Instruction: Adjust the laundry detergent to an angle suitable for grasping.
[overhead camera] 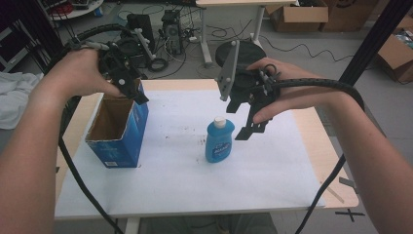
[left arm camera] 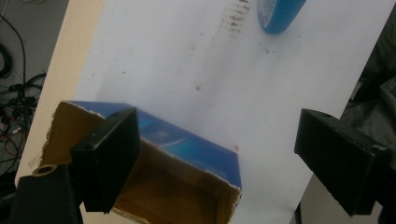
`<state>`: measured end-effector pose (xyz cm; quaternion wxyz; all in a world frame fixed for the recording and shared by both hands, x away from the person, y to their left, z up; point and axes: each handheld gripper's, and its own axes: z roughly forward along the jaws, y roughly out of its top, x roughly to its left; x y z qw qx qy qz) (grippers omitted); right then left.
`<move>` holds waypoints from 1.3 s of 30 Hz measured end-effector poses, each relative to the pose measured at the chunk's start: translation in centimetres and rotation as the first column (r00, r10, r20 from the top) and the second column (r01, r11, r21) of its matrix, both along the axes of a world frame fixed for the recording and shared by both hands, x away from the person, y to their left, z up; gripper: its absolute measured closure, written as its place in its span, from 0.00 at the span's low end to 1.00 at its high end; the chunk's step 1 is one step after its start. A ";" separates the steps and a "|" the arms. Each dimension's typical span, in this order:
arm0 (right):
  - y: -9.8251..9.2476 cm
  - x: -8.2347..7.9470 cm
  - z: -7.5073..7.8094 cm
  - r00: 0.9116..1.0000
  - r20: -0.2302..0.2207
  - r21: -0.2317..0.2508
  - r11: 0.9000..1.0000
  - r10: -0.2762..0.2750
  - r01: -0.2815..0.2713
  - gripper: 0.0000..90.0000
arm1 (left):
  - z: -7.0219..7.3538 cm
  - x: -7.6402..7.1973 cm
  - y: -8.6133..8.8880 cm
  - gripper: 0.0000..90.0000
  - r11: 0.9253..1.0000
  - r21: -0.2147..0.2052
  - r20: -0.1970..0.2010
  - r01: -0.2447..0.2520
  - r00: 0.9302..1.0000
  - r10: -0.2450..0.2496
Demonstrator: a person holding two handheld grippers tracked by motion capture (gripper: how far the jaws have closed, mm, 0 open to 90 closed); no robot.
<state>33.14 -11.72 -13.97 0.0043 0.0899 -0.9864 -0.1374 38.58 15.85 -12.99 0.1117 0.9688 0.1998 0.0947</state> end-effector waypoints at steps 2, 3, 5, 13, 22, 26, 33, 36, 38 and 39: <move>-0.1 0.0 0.0 1.000 0.001 0.001 1.000 -0.003 0.003 0.25 | 0.0 0.0 0.0 0.17 1.000 -0.003 -0.002 0.000 1.000 0.000; -0.1 0.0 0.0 1.000 0.001 0.002 1.000 -0.004 0.004 0.25 | 0.0 0.0 0.0 0.17 1.000 -0.001 0.002 -0.001 1.000 0.001; -0.2 0.1 0.0 1.000 -0.003 0.005 1.000 -0.002 0.002 0.25 | 0.1 0.0 0.1 0.17 1.000 -0.004 0.005 -0.004 1.000 0.004; -0.3 0.3 -0.2 1.000 -0.003 0.023 1.000 -0.005 0.005 0.24 | 0.0 -0.4 0.0 0.17 1.000 -0.007 0.013 -0.005 1.000 0.005; -0.6 0.6 -0.6 1.000 -0.010 0.034 0.999 -0.011 0.012 0.24 | -0.7 -0.8 -0.2 0.17 1.000 -0.028 0.025 0.000 1.000 0.001; -0.8 0.6 -0.6 1.000 -0.010 0.036 0.999 -0.017 0.017 0.24 | -0.9 -1.0 -0.5 0.17 0.998 -0.060 0.037 0.015 0.999 -0.012; -1.2 0.7 -0.4 1.000 -0.006 0.044 0.999 -0.024 0.024 0.24 | -1.8 -1.4 -1.0 0.17 0.993 -0.116 0.045 0.035 0.999 -0.030; -1.3 0.7 -0.3 1.000 -0.008 0.047 0.998 -0.028 0.029 0.24 | -2.8 -1.5 -1.6 0.17 0.989 -0.137 0.043 0.050 0.998 -0.044; -1.3 0.7 -0.3 1.000 -0.007 0.048 0.998 -0.029 0.029 0.24 | -3.4 -1.6 -2.0 0.17 0.988 -0.147 0.041 0.051 0.998 -0.046; -1.3 0.7 -0.3 1.000 -0.007 0.048 0.998 -0.029 0.029 0.24 | -3.4 -1.6 -2.0 0.17 0.988 -0.147 0.041 0.051 0.998 -0.046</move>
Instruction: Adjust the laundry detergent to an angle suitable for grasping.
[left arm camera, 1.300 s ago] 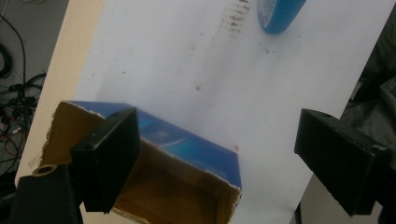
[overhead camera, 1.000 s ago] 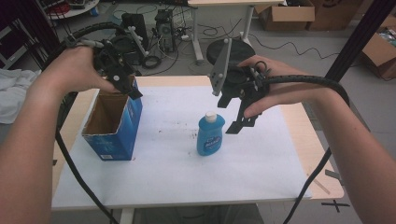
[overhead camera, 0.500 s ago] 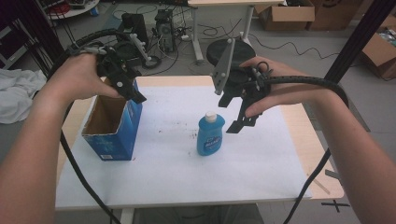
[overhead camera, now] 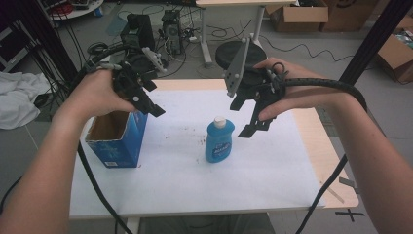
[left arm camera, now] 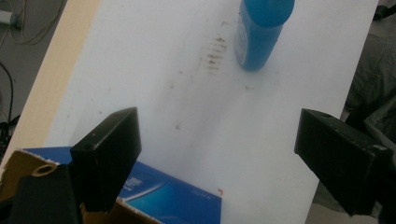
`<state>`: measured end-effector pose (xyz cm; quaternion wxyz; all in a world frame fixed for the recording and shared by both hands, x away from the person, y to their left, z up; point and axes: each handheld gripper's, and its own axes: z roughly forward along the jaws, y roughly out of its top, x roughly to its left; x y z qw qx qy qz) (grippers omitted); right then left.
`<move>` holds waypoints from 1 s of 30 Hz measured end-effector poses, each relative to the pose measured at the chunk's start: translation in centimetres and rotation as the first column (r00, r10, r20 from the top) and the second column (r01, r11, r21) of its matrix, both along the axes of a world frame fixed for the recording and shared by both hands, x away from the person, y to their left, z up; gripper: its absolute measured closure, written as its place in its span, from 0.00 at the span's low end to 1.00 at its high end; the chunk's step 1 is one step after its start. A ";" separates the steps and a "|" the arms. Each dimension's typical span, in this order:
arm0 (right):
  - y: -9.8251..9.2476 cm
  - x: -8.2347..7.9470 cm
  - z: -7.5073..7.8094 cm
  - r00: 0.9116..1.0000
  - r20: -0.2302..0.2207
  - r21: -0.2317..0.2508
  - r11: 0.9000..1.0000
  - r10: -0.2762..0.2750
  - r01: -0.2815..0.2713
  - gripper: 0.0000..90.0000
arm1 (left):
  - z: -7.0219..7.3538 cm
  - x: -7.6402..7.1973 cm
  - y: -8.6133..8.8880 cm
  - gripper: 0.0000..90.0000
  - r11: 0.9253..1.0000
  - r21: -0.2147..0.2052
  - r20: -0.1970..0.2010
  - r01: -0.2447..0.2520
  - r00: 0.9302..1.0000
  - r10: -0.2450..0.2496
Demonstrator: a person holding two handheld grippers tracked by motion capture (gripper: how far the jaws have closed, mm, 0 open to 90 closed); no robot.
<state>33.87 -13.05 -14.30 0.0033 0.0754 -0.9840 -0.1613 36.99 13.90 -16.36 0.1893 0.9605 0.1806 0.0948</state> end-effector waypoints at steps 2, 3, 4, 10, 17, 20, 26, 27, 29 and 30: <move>0.0 0.0 0.0 1.000 0.001 -0.002 1.000 -0.002 0.002 0.24 | -0.6 0.0 -0.3 0.17 1.000 -0.009 -0.011 0.015 1.000 -0.015; 0.0 0.0 0.0 1.000 0.000 -0.001 1.000 -0.003 0.003 0.24 | -1.0 0.0 -0.5 0.17 1.000 -0.016 -0.013 0.018 1.000 -0.019; 0.0 0.0 0.0 1.000 0.000 0.000 1.000 -0.003 0.003 0.24 | -1.3 0.0 -0.6 0.17 1.000 -0.015 -0.014 0.018 1.000 -0.019; -0.1 0.0 0.0 1.000 0.000 0.003 1.000 -0.006 0.006 0.24 | -3.2 0.1 -1.4 0.17 0.999 -0.025 -0.020 0.022 1.000 -0.023; -0.2 0.2 -0.1 1.000 -0.001 0.003 1.000 -0.013 0.013 0.24 | -5.3 0.1 -2.0 0.17 0.998 -0.063 -0.025 0.017 1.000 -0.019; -0.3 0.2 -0.1 1.000 -0.004 0.005 1.000 -0.015 0.015 0.24 | -5.7 0.1 -2.2 0.17 0.997 -0.071 -0.029 0.017 0.999 -0.019; -0.3 0.3 -0.3 1.000 -0.004 0.007 1.000 -0.014 0.014 0.24 | -6.9 0.1 -2.9 0.17 0.996 -0.091 -0.035 0.021 0.999 -0.024; -0.4 0.3 -0.4 1.000 -0.007 0.011 1.000 -0.020 0.020 0.24 | -7.3 0.1 -3.2 0.17 0.995 -0.093 -0.035 0.023 0.999 -0.026; -0.4 0.3 -0.4 1.000 -0.008 0.011 1.000 -0.020 0.020 0.24 | -7.5 0.1 -3.4 0.17 0.995 -0.094 -0.038 0.028 0.999 -0.031; -0.4 0.3 -0.4 1.000 -0.006 0.010 1.000 -0.018 0.018 0.24 | -7.7 0.1 -3.6 0.17 0.995 -0.096 -0.044 0.032 0.998 -0.037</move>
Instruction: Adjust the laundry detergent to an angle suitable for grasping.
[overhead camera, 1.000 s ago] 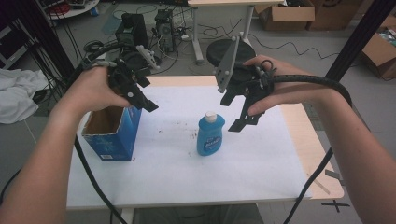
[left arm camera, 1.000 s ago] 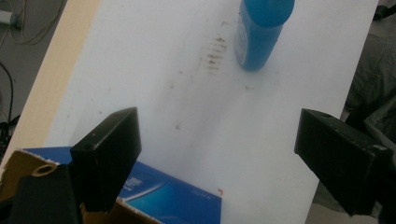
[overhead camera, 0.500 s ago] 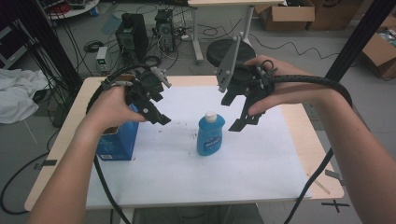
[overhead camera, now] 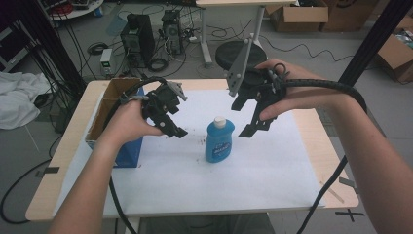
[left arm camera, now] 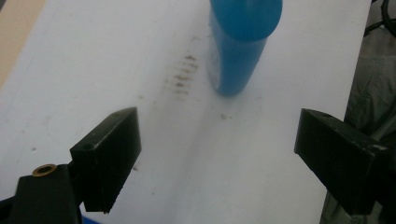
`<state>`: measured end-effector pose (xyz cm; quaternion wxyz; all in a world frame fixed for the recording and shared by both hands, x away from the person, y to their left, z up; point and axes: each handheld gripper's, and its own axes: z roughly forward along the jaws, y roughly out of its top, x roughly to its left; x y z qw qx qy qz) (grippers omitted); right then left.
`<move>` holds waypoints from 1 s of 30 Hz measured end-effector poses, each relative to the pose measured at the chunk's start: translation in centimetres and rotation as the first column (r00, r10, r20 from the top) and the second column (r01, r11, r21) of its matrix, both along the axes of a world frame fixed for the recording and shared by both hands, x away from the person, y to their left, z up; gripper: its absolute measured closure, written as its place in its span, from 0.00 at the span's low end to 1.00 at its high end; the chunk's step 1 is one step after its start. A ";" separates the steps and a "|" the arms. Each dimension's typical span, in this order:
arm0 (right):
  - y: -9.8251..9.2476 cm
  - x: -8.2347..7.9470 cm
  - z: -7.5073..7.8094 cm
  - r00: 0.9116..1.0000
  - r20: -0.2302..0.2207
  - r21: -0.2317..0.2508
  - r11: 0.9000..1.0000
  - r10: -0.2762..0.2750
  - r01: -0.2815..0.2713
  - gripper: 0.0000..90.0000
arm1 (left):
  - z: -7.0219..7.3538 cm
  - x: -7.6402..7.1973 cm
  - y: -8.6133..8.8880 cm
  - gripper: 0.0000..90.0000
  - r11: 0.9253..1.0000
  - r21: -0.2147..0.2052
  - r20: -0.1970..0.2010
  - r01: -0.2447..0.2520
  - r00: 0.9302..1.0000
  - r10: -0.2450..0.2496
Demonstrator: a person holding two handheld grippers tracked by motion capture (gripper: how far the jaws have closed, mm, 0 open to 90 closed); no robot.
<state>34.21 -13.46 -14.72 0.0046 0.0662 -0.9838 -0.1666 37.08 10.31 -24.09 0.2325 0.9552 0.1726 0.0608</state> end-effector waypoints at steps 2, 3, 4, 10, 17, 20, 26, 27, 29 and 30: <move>0.0 0.1 -0.1 1.000 0.000 -0.003 1.000 -0.001 0.001 0.24 | -0.5 -0.1 -0.5 0.17 1.000 -0.003 0.001 0.003 1.000 -0.003; 0.0 0.1 -0.1 1.000 -0.002 -0.003 1.000 0.000 0.000 0.24 | -0.9 -0.1 -0.8 0.17 1.000 -0.010 -0.004 0.007 1.000 -0.007; 0.0 0.1 -0.1 1.000 -0.002 -0.003 1.000 0.000 0.000 0.24 | -0.9 -0.1 -0.8 0.17 1.000 -0.010 -0.004 0.007 1.000 -0.007; 0.0 0.2 -0.3 1.000 -0.004 -0.005 1.000 -0.002 0.002 0.24 | -2.0 -0.2 -1.9 0.17 0.999 -0.029 -0.011 0.020 1.000 -0.020; 0.0 0.2 -0.5 1.000 -0.005 -0.007 1.000 -0.004 0.004 0.24 | -3.3 -0.3 -3.0 0.17 0.998 -0.066 0.002 0.017 1.000 -0.017; 0.0 0.2 -0.6 1.000 -0.007 -0.005 1.000 -0.003 0.003 0.24 | -3.7 -0.2 -3.2 0.17 0.997 -0.076 0.002 0.017 1.000 -0.017; 0.0 0.2 -0.6 1.000 -0.009 -0.008 1.000 -0.001 0.001 0.24 | -4.8 -0.1 -3.8 0.17 0.995 -0.101 0.001 0.020 1.000 -0.020; 0.1 0.3 -0.6 1.000 -0.007 -0.006 1.000 0.001 -0.001 0.24 | -5.2 0.0 -4.1 0.17 0.994 -0.112 0.001 0.018 1.000 -0.018; 0.1 0.3 -0.6 1.000 -0.009 -0.006 1.000 0.001 -0.001 0.24 | -5.3 0.0 -4.2 0.17 0.994 -0.111 0.004 0.022 1.000 -0.022; 0.1 0.3 -0.6 1.000 -0.009 -0.006 1.000 0.001 -0.001 0.24 | -5.4 0.0 -4.3 0.17 0.993 -0.119 0.005 0.017 1.000 -0.017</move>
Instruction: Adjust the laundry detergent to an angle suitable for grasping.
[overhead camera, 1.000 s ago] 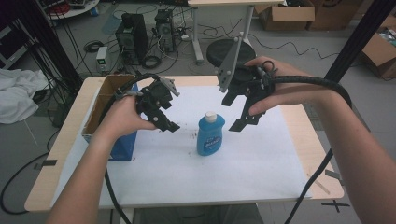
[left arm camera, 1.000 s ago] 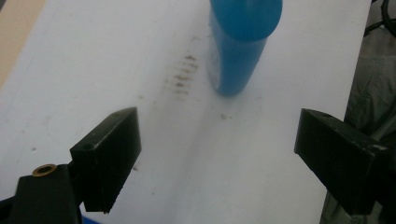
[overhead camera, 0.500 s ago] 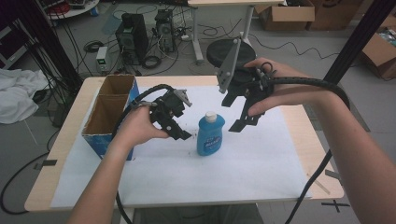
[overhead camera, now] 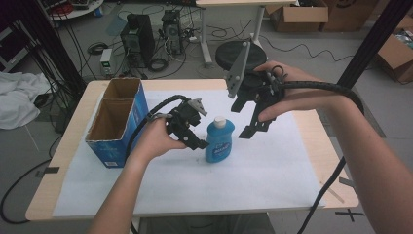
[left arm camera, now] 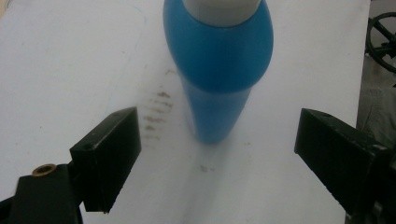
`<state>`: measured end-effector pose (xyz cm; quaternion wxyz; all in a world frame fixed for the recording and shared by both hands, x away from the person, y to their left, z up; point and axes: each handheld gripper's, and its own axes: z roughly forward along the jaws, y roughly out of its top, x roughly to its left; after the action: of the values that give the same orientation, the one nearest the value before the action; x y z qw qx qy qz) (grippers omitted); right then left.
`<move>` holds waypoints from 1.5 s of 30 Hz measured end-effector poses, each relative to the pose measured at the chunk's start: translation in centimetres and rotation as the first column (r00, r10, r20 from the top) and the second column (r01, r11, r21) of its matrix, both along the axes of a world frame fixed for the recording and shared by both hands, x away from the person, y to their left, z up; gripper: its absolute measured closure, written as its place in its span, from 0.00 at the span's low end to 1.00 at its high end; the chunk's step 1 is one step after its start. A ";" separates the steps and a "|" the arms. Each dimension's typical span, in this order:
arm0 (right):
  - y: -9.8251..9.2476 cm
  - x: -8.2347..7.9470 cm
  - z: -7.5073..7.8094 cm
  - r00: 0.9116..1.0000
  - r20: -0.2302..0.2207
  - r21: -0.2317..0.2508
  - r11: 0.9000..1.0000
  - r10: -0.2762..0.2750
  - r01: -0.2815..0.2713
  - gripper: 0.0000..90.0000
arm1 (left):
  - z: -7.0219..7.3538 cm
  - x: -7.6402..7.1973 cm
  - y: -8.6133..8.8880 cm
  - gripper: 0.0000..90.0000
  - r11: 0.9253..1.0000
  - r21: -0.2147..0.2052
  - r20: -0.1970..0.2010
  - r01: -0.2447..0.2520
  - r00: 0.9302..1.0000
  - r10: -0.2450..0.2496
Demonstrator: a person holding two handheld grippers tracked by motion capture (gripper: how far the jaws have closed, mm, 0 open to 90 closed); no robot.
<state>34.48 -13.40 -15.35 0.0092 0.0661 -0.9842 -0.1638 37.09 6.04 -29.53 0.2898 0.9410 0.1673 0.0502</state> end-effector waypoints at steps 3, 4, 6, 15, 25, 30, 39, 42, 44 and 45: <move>0.0 0.0 0.0 1.000 -0.001 -0.003 1.000 -0.004 0.004 0.24 | -0.4 0.1 -0.5 0.17 1.000 -0.016 0.003 0.003 1.000 -0.003; 0.0 0.0 0.0 1.000 -0.001 -0.003 1.000 -0.004 0.004 0.24 | -0.4 0.1 -0.5 0.17 1.000 -0.016 0.003 0.003 1.000 -0.003; -0.1 0.1 0.0 1.000 -0.002 -0.002 1.000 -0.002 0.002 0.24 | -0.6 0.2 -0.8 0.17 1.000 -0.030 0.003 0.001 1.000 -0.001; -0.4 0.0 0.0 1.000 -0.001 0.002 1.000 -0.008 0.008 0.24 | -2.4 0.6 -1.9 0.16 0.997 -0.074 0.010 -0.023 1.000 0.023; -0.3 0.1 -0.2 1.000 -0.004 0.000 1.000 -0.006 0.006 0.24 | -3.3 0.7 -2.8 0.16 0.994 -0.107 0.026 -0.034 0.999 0.037; -0.2 0.2 -0.2 1.000 -0.004 0.002 1.000 -0.006 0.006 0.24 | -4.0 0.9 -2.9 0.17 0.992 -0.119 0.023 -0.053 0.998 0.056; -0.3 0.3 -0.3 1.000 -0.007 0.000 1.000 -0.010 0.010 0.24 | -4.4 1.1 -3.4 0.18 0.988 -0.136 0.036 -0.075 0.996 0.081; -0.3 0.3 -0.3 1.000 -0.008 0.001 1.000 -0.010 0.010 0.24 | -4.5 1.1 -3.5 0.19 0.988 -0.136 0.041 -0.077 0.996 0.083; -0.4 0.3 -0.4 1.000 -0.008 0.001 1.000 -0.011 0.011 0.24 | -4.5 1.1 -3.6 0.24 0.988 -0.137 0.036 -0.067 0.997 0.072; -0.4 0.4 -0.4 1.000 -0.010 0.000 1.000 -0.011 0.011 0.24 | -4.5 1.1 -3.7 0.25 0.987 -0.145 0.047 -0.067 0.996 0.075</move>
<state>34.85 -13.85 -15.74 0.0131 0.0598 -0.9845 -0.1641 38.18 2.34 -34.03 0.3588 0.9096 0.1964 0.0727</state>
